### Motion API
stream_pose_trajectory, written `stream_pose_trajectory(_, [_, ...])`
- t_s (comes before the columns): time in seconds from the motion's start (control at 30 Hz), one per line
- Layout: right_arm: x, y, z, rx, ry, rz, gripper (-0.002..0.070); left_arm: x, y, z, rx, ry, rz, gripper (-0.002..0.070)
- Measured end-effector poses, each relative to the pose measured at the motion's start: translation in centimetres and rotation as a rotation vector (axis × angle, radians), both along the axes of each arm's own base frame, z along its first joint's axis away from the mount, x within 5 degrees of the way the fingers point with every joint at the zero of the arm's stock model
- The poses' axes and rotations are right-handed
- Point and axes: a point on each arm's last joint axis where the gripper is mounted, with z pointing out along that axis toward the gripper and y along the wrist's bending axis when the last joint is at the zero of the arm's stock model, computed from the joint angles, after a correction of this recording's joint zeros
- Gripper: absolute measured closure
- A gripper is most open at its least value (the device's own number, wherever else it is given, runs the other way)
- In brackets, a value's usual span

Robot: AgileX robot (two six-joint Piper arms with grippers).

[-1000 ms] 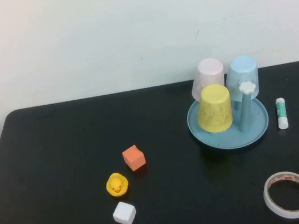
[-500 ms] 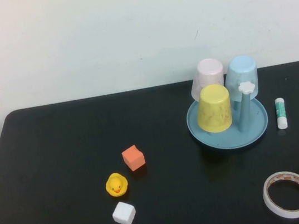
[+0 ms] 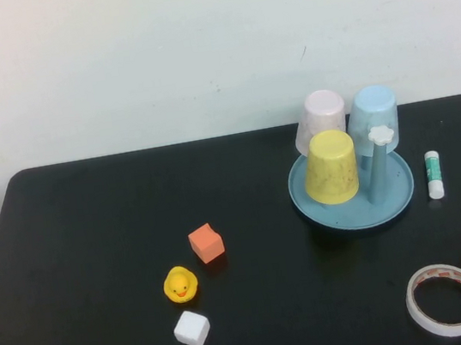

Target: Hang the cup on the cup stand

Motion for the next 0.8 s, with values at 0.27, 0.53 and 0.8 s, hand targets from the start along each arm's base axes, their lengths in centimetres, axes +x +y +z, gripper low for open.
stream_pose_trajectory(0.27, [0.0,0.0,-0.4,-0.008,0.013,0.0,0.0678,0.0,0.0,0.0,0.0,-0.002,0.0,0.0675])
stream_pose_trajectory(0.53, [-0.3,0.5,-2.5,-0.11,0.08,0.045,0.0678,0.0,0.0,0.0,0.0,-0.002,0.0,0.0676])
stream_pose_trajectory(0.8, [-0.3,0.4,-6.7,-0.037,0.313,0.039,0.0678,0.0,0.0,0.0,0.0,-0.002,0.0,0.0676])
